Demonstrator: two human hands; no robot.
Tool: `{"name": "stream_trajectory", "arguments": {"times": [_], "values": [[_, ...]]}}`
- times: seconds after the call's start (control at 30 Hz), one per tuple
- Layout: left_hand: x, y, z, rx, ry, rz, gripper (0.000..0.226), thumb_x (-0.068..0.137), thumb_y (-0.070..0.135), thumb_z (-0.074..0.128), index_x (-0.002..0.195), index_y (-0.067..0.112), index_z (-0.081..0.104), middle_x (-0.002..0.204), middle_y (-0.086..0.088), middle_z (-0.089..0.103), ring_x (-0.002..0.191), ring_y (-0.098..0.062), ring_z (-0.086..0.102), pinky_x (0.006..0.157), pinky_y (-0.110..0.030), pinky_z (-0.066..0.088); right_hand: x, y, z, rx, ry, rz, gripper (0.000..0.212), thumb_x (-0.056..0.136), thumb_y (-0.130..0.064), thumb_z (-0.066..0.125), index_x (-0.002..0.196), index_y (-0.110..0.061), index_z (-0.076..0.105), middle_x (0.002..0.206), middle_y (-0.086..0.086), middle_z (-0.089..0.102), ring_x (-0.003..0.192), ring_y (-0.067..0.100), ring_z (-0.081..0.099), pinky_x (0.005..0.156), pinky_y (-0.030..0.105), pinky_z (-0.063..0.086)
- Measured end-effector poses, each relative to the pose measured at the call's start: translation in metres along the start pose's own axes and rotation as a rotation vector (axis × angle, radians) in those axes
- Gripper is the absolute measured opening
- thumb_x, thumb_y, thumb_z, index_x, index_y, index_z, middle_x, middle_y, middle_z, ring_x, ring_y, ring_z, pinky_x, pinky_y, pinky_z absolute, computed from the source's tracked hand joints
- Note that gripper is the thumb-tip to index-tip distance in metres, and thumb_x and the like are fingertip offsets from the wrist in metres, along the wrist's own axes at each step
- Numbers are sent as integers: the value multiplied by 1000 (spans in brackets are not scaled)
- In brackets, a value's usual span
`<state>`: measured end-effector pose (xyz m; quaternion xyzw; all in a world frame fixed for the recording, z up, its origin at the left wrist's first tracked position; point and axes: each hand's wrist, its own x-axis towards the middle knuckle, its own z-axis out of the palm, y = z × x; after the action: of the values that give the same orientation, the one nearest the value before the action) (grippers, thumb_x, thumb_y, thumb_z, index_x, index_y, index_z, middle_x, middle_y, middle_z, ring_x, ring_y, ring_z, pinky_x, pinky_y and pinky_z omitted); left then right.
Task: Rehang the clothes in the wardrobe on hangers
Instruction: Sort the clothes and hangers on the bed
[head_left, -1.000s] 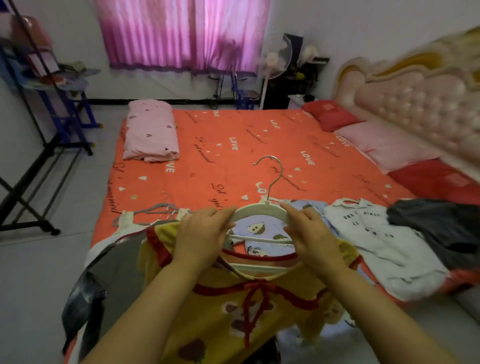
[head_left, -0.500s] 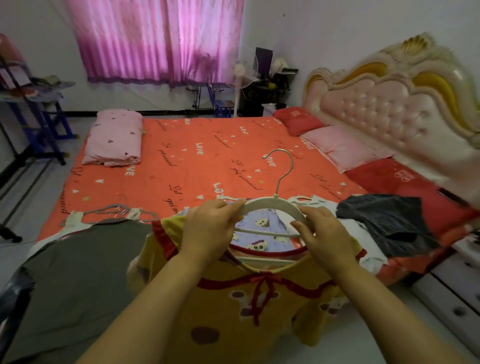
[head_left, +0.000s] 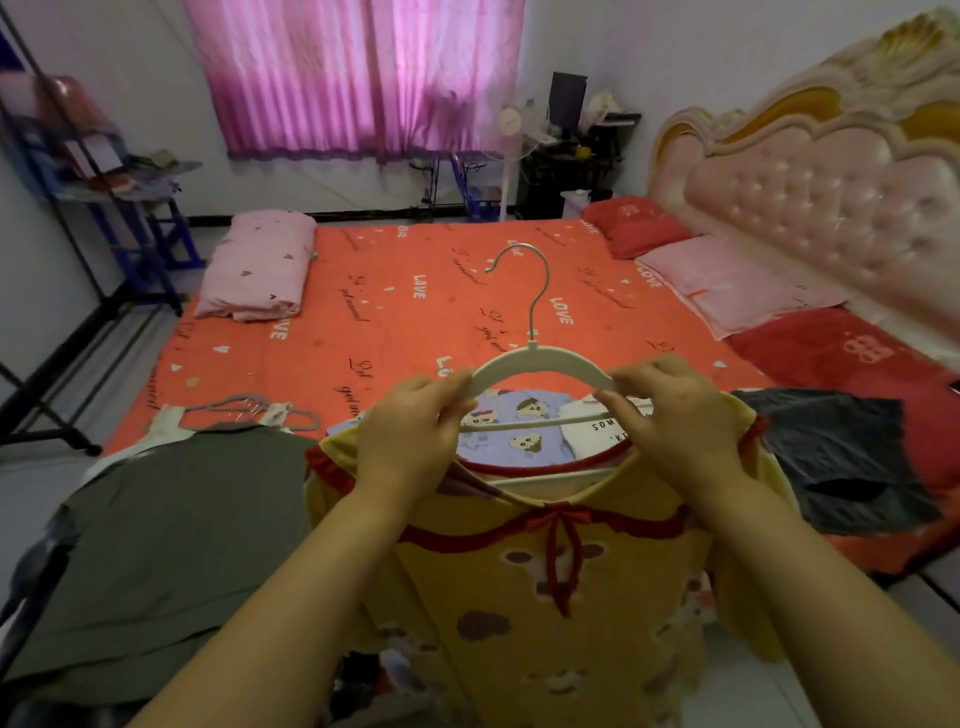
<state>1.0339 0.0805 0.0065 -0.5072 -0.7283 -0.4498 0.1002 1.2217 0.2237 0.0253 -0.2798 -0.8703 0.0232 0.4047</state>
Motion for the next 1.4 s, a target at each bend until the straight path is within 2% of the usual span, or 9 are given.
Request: {"name": "stream_trajectory", "arguments": {"times": [0.27, 0.4, 0.6, 0.83, 0.93, 1.07, 1.27, 1.4], "values": [[93, -47, 37, 34, 41, 57, 30, 84, 16, 68, 113, 15, 68, 73, -12, 61, 70, -32, 57, 56, -37, 42, 83, 40, 60, 16, -33, 7, 14, 79, -19, 74, 87, -8, 72, 73, 6, 59, 64, 27, 57, 59, 37, 47], [129, -85, 60, 54, -24, 2, 29, 86, 19, 66, 115, 16, 67, 78, -11, 62, 76, -33, 57, 59, -36, 41, 115, 57, 108, 28, -99, 68, 14, 80, -22, 73, 88, -10, 73, 74, -5, 50, 66, 19, 52, 61, 29, 38], [160, -138, 87, 103, -69, -67, 27, 87, 18, 65, 114, 16, 68, 78, -13, 63, 77, -34, 57, 58, -36, 39, 145, 72, 174, 53, -206, 112, 17, 82, -24, 71, 91, -10, 73, 79, 6, 60, 73, 24, 57, 63, 38, 46], [195, -194, 125, 178, -116, -185, 31, 88, 25, 62, 119, 23, 65, 84, -9, 63, 83, -31, 56, 60, -33, 35, 188, 102, 252, 123, -322, 142, 17, 82, -25, 71, 93, -13, 73, 79, -4, 54, 74, 17, 55, 64, 31, 40], [211, -226, 149, 223, -153, -249, 32, 90, 31, 59, 121, 27, 63, 89, -6, 64, 87, -29, 56, 64, -35, 40, 203, 121, 298, 162, -402, 152, 16, 82, -26, 71, 92, -14, 73, 79, -3, 56, 76, 18, 54, 65, 34, 43], [225, -276, 193, 283, -192, -331, 33, 91, 31, 57, 124, 26, 61, 92, -5, 64, 89, -26, 54, 66, -32, 35, 212, 152, 371, 221, -492, 198, 16, 82, -25, 71, 94, -15, 73, 80, -5, 56, 79, 19, 56, 72, 37, 45], [228, -356, 271, 356, -272, -428, 32, 92, 26, 54, 124, 26, 60, 92, -6, 64, 88, -28, 54, 68, -34, 37, 200, 201, 485, 251, -612, 230, 17, 85, -29, 67, 95, -18, 73, 83, -4, 60, 82, 9, 47, 66, 29, 38], [220, -401, 313, 365, -295, -475, 32, 92, 19, 56, 124, 18, 61, 101, -9, 66, 95, -32, 55, 77, -37, 39, 184, 226, 552, 242, -654, 254, 18, 87, -26, 65, 97, -14, 72, 81, -1, 57, 82, 16, 48, 65, 31, 35]]}}
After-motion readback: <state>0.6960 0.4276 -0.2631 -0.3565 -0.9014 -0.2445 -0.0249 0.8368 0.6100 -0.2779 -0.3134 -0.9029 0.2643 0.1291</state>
